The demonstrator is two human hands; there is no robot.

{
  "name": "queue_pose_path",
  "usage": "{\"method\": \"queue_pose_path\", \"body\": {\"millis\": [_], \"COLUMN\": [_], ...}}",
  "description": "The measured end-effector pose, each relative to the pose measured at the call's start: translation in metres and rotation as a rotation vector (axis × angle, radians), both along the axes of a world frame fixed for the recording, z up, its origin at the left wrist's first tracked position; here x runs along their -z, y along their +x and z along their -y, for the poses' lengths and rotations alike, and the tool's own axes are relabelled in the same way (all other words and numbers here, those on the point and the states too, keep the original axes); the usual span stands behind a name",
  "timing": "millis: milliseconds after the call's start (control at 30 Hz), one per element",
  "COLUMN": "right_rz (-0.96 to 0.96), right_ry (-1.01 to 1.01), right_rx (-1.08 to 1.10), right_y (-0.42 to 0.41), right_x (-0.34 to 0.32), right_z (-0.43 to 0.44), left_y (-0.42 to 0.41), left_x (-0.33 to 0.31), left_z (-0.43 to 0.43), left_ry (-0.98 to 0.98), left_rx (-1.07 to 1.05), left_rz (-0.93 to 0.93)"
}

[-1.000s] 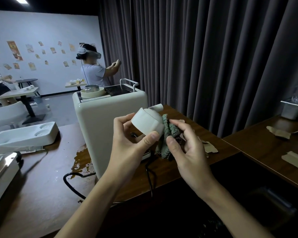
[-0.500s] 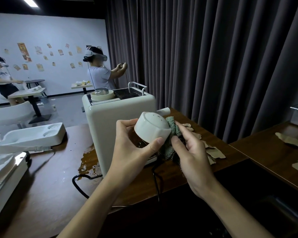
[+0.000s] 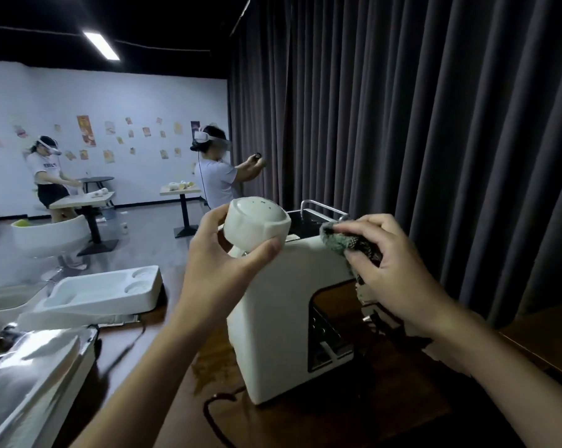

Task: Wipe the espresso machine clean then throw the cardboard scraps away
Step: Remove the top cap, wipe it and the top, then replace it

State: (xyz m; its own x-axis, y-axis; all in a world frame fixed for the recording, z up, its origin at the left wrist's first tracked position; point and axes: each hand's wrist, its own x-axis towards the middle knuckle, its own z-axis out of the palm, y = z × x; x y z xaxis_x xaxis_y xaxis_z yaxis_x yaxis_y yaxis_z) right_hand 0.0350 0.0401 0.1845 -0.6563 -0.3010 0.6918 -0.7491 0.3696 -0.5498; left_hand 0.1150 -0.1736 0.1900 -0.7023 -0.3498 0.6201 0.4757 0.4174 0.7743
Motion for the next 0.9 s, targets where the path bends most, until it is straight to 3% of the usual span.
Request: {"method": "queue_pose_path", "body": {"millis": [433,600,767,900], "right_rz": [-0.216,-0.182,-0.174,-0.239], "right_ry": [0.4,0.28,0.326,0.169], "right_rx": [0.088,-0.024,-0.043,-0.023], "right_y": [-0.062,-0.073,-0.071,-0.077], "right_x": [-0.032,-0.025,-0.018,-0.012], "right_z": [0.038,0.037,0.033,0.041], "left_y": [-0.079,-0.079,-0.081,-0.084], "left_x": [-0.01,-0.002,0.001,0.001], "left_z": [0.042,0.04,0.041,0.043], "left_ry": [0.054,0.046,0.09,0.07], "left_rx": [0.047,0.03,0.06,0.042], "left_rz": [0.062,0.086,0.111,0.148]}}
